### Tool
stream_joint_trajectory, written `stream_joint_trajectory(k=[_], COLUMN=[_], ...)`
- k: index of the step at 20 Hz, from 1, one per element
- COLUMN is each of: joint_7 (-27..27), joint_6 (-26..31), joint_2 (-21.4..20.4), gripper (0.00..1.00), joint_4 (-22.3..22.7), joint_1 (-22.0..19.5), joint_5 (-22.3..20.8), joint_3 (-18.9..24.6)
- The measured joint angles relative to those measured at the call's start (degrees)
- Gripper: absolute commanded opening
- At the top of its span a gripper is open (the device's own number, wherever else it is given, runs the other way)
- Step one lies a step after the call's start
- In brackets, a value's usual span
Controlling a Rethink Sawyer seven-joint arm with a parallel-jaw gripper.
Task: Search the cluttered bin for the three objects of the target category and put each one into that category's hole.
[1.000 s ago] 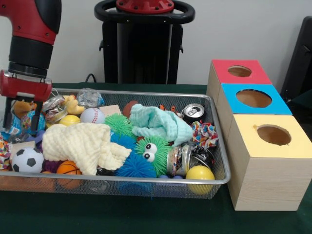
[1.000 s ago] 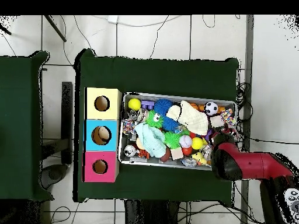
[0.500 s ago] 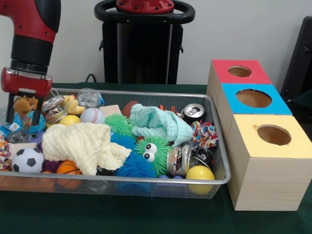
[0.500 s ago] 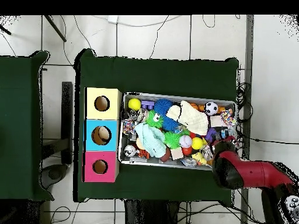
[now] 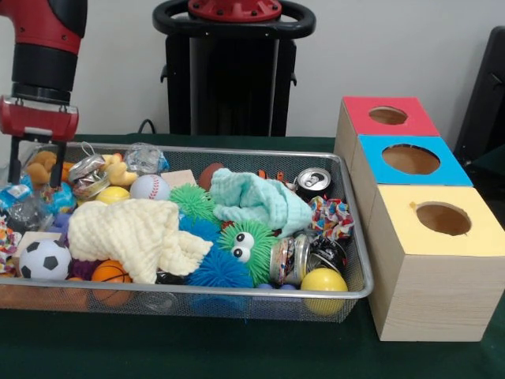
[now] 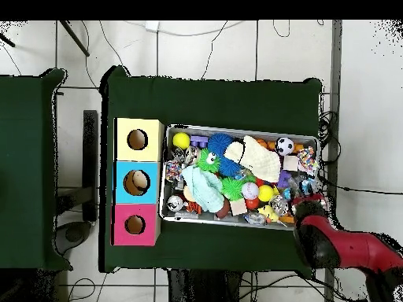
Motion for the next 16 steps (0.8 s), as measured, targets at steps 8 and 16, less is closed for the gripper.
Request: stream_joint_trajectory(k=[8,16], joint_7=[0.0,0.0], joint_6=[1.4,2.0], joint_2=[-0.8,-0.9], gripper=[1.00,1.00], joint_4=[1.3,1.2], joint_1=[-4.9,-2.6], joint_5=[-0.3,-2.5], joint_3=[3.5,3.2])
